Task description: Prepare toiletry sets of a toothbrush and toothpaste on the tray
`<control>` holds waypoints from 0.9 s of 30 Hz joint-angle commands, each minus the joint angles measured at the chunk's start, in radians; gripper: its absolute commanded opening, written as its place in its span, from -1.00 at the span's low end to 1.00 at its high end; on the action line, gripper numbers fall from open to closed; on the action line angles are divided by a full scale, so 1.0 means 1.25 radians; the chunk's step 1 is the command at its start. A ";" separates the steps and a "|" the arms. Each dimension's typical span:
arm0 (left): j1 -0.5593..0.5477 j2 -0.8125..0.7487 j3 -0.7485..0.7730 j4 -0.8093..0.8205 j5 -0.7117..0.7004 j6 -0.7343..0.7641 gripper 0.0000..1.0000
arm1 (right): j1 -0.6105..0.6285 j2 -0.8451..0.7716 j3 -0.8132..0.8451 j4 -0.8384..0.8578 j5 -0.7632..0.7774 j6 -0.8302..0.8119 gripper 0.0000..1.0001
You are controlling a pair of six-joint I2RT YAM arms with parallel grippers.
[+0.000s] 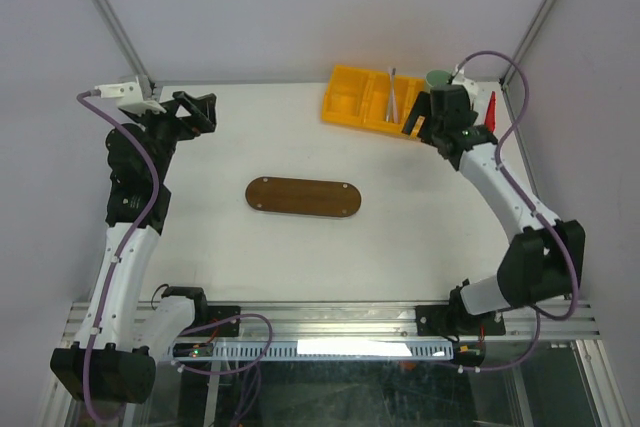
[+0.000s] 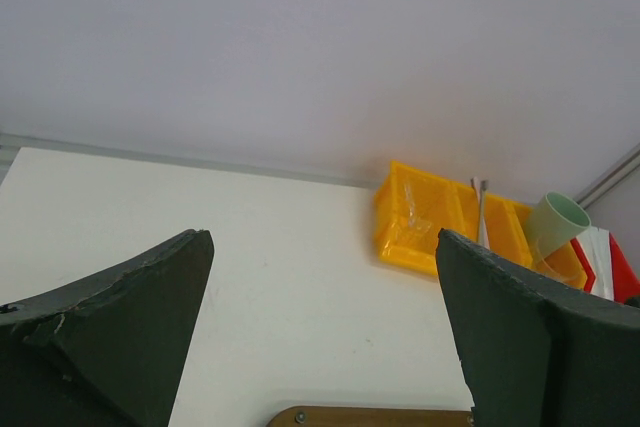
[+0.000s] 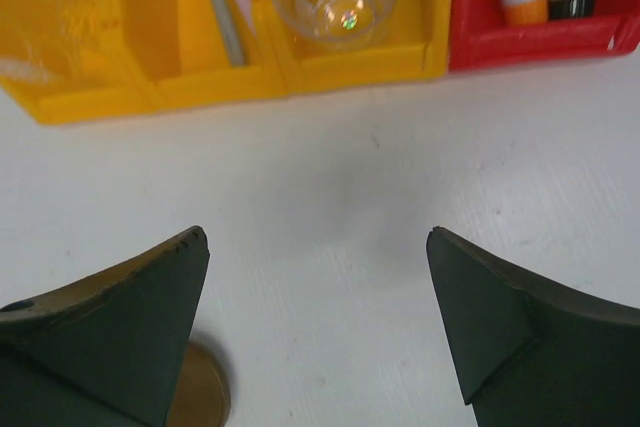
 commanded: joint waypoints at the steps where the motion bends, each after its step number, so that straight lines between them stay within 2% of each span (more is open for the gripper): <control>1: 0.008 0.010 0.031 0.026 0.035 -0.019 0.98 | -0.084 0.141 0.164 -0.010 -0.065 -0.035 0.87; 7: 0.008 0.029 0.030 0.031 0.066 -0.035 0.98 | -0.134 0.333 0.385 -0.069 -0.045 -0.027 0.62; 13: 0.009 0.033 0.030 0.036 0.083 -0.041 0.98 | -0.149 0.468 0.519 -0.127 -0.031 -0.035 0.40; 19: 0.008 0.033 0.033 0.035 0.085 -0.040 0.98 | -0.154 0.533 0.555 -0.143 0.020 -0.051 0.33; 22: 0.009 0.034 0.034 0.036 0.087 -0.041 0.98 | -0.164 0.552 0.558 -0.136 0.011 -0.054 0.31; 25: 0.008 0.035 0.035 0.035 0.089 -0.043 0.98 | -0.179 0.577 0.570 -0.132 -0.019 -0.052 0.15; 27: 0.008 0.036 0.034 0.036 0.090 -0.042 0.98 | -0.184 0.593 0.583 -0.132 -0.031 -0.053 0.14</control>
